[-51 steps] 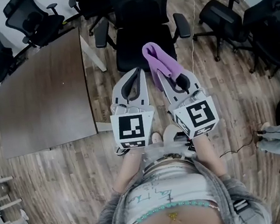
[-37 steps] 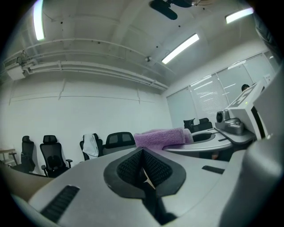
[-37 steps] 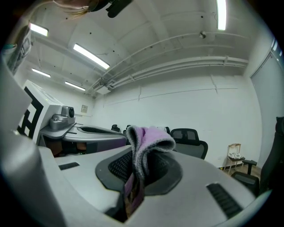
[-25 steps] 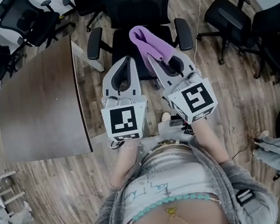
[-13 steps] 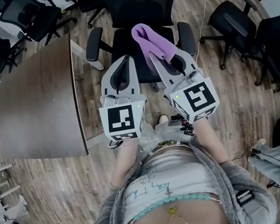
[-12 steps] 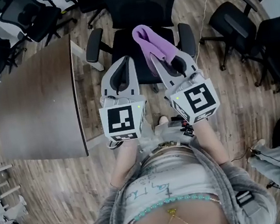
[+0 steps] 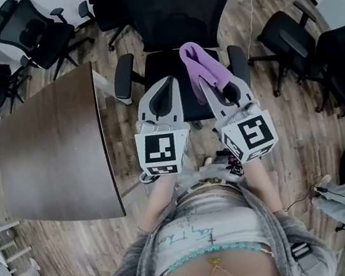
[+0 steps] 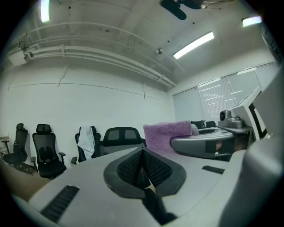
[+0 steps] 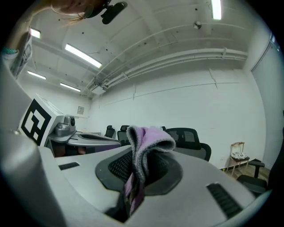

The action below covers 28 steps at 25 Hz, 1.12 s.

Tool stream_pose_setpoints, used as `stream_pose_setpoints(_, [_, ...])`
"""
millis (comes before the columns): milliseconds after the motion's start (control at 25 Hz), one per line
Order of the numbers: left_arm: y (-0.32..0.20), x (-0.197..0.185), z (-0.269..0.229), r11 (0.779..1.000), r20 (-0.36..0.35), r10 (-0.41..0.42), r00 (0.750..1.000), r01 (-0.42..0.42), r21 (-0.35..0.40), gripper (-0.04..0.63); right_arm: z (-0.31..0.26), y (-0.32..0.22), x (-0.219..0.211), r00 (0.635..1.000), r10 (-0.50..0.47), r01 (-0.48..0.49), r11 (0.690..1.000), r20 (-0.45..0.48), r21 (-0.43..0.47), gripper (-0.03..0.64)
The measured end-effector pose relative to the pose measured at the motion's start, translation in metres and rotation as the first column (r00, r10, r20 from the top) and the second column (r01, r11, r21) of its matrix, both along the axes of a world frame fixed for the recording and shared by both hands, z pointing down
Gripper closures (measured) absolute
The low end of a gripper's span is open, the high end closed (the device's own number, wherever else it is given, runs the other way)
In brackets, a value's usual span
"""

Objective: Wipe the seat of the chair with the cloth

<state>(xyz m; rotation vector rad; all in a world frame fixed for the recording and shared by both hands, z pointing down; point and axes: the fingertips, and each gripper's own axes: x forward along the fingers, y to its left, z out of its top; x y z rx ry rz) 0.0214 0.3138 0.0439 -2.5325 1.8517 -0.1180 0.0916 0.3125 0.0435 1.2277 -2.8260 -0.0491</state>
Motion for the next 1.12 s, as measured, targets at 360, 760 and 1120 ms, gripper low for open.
stream_pose_setpoints(360, [-0.044, -0.042, 0.009, 0.995, -0.043, 0.100, 0.994, -0.101, -0.019, 0.595, 0.002, -0.039, -0.035, 0.994, 0.108, -0.108, 0.994, -0.017, 0.003, 0.569])
stream_pose_setpoints(760, [-0.075, -0.081, 0.016, 0.992, -0.051, 0.119, 0.992, -0.121, -0.041, 0.595, 0.004, -0.065, -0.030, 0.975, 0.223, -0.223, 0.975, -0.024, 0.000, 0.569])
stream_pose_setpoints(1120, [-0.120, -0.057, 0.023, 0.990, -0.046, 0.125, 0.991, -0.128, -0.065, 0.595, 0.009, -0.116, -0.014, 0.977, 0.212, -0.212, 0.977, -0.004, -0.024, 0.569])
